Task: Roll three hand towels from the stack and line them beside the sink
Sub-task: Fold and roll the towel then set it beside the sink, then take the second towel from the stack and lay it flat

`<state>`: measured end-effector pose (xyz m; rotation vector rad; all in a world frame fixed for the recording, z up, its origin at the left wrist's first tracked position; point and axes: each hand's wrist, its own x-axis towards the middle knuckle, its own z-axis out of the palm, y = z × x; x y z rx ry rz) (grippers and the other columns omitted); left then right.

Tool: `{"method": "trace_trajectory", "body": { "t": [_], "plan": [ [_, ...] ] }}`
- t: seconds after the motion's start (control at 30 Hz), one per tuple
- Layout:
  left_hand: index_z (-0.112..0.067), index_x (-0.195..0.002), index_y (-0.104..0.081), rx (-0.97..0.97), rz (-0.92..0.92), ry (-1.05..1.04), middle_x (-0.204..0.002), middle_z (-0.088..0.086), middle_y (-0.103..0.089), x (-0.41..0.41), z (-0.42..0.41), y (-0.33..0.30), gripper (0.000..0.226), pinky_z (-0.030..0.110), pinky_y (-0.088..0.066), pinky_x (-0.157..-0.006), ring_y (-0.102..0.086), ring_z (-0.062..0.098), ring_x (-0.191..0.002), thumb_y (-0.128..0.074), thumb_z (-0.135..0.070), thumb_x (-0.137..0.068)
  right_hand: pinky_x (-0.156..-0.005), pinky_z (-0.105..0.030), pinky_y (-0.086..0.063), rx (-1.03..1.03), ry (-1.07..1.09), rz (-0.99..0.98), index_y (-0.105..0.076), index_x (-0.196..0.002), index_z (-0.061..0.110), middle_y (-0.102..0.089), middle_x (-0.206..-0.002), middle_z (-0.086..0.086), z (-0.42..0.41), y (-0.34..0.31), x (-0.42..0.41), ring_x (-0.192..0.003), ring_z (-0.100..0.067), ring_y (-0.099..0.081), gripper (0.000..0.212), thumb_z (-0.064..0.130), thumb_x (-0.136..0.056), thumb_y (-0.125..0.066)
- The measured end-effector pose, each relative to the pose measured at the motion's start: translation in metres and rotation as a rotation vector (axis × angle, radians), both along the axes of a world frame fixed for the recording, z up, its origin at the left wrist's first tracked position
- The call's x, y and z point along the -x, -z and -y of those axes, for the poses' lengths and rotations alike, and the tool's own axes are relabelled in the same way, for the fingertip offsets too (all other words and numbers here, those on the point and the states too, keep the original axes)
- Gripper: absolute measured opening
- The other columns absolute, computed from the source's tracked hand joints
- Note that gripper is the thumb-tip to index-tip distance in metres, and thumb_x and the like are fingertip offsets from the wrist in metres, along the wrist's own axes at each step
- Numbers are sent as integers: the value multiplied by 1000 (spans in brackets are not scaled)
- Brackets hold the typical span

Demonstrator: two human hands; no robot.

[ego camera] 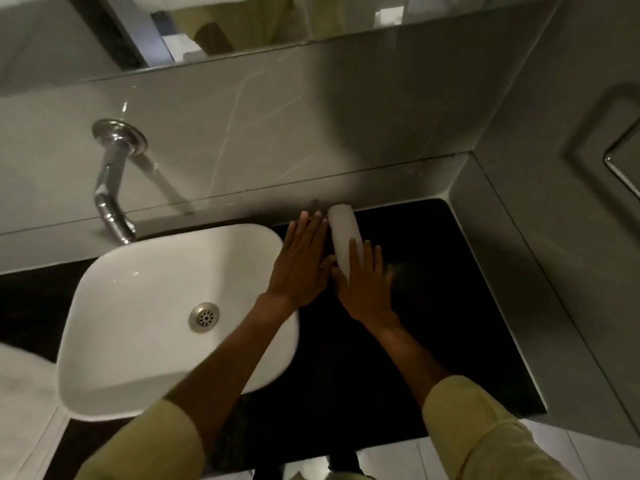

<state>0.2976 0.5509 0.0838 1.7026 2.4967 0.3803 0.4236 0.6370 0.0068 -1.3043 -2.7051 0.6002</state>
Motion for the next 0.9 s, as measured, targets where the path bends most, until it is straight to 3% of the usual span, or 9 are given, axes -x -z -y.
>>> {"method": "trace_trajectory", "body": {
  "t": [0.17,0.27,0.4,0.57,0.73,0.83,0.9],
  "plan": [
    [-9,-155,-17,-121,-123,-374,-164,13,-11,-13,108,-39,66,49,-4,-124,0,30,-153,-36,-42,-101,-121,-57,-4,-147,-203,-87,0,-158,25,4,-166,-10,67,-56,-5,-152,-30,9,70,57,-100,-23],
    [-9,-155,-18,-70,-160,-557,-164,13,-13,6,181,-39,68,53,-5,-123,-1,32,-152,-37,-44,-99,-121,-57,-8,-200,-337,-124,-1,-158,23,4,-166,-11,119,-83,24,-152,-31,9,70,52,-100,-27],
    [-10,-155,-16,-44,-166,-825,-164,14,-12,50,303,-27,70,53,-5,-123,-4,33,-152,-36,-47,-100,-121,-56,-11,-167,-583,-299,-18,-157,21,-10,-166,-12,221,-115,111,-153,-31,-1,64,48,-100,-28],
    [-10,-154,-18,-4,3,-1201,-164,15,-12,104,443,15,68,52,-6,-123,-4,35,-152,-27,-49,-100,-118,-49,-26,-197,-854,-370,-32,-153,19,-34,-159,-11,349,-114,227,-149,-29,-25,57,43,-102,-32],
    [-9,-155,-14,28,180,-1395,-164,16,-11,169,540,74,68,53,-9,-123,-6,36,-151,-30,-47,-101,-105,-49,-42,41,-942,-219,-46,-144,7,-54,-139,-19,461,-63,340,-129,-36,-48,55,32,-95,-49],
    [-12,-156,-6,28,260,-1377,-165,12,-3,196,565,108,70,50,-6,-124,-2,33,-152,-25,-51,-100,-108,-49,-40,330,-838,75,-37,-147,5,-47,-144,-22,500,-29,391,-133,-39,-45,65,33,-93,-58],
    [-14,-156,-1,31,309,-1376,-165,9,4,202,577,132,73,49,-4,-124,5,29,-152,-20,-56,-99,-105,-47,-44,462,-716,170,-35,-146,3,-49,-143,-22,518,-10,417,-131,-39,-48,75,42,-89,-64]
  ]
}}
